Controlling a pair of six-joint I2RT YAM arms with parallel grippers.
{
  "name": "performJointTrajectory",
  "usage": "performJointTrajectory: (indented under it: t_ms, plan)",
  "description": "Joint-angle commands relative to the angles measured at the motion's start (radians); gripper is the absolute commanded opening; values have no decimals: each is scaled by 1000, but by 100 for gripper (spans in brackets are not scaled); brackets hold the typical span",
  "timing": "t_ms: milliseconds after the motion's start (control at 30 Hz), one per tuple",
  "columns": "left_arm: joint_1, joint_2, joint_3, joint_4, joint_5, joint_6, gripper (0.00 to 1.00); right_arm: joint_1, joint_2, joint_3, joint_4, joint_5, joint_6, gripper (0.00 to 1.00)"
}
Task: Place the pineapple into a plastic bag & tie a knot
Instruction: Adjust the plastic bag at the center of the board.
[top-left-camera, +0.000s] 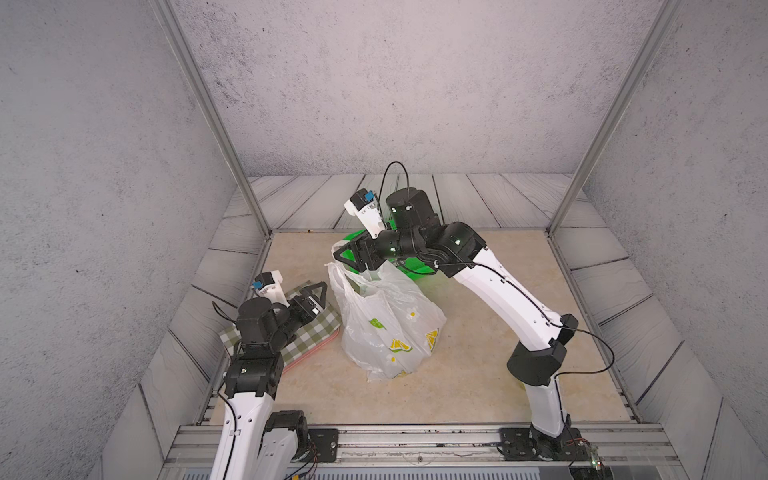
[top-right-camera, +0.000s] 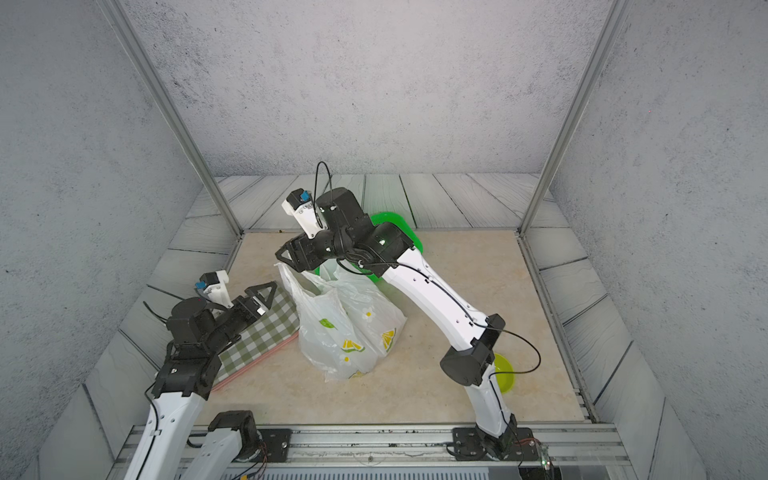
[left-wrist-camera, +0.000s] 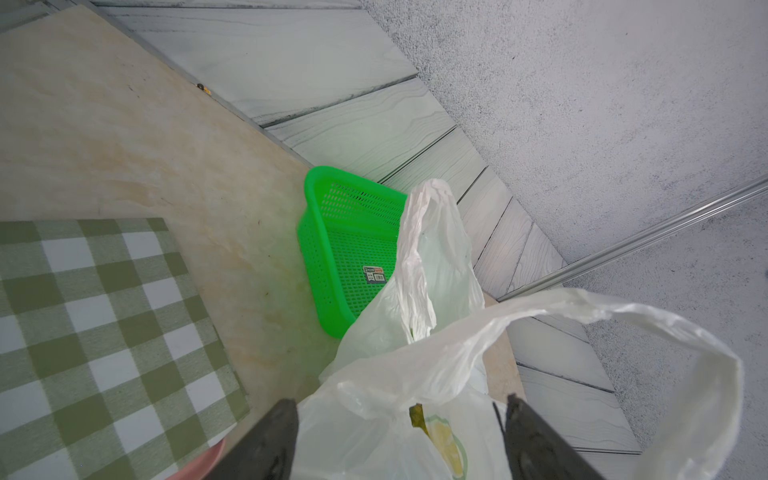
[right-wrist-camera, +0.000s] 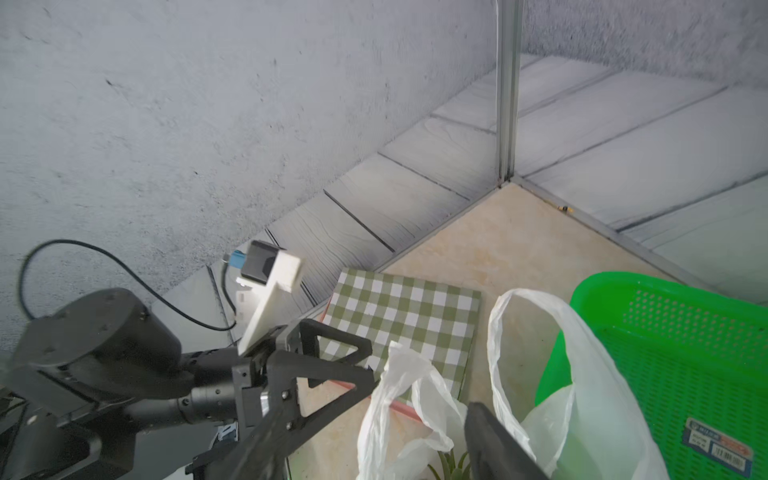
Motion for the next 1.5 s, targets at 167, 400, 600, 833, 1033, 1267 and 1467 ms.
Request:
performJointTrajectory:
  t_ms: [167,400,600,833,1033,1267,1467]
  plan:
    - [8,-2,-18,35,25,1,79,14,70,37,-19,-4,40,69]
    - [8,-9,-29,43,39,-5,79,14,113,61,-20,14,42,59]
    - [7,-17,-26,39,54,4,80,14,123,61,0,21,39,45]
    - [8,-25,-24,50,78,29,89,14,128,63,17,18,33,23]
    - [6,-19,-52,219,117,22,100,14,79,36,34,5,18,12]
    - [6,82,-30,463,243,16,100,13,-35,-26,57,-6,0,6]
    - [-10,160,37,558,344,16,100,13,-124,-64,78,-8,-11,3]
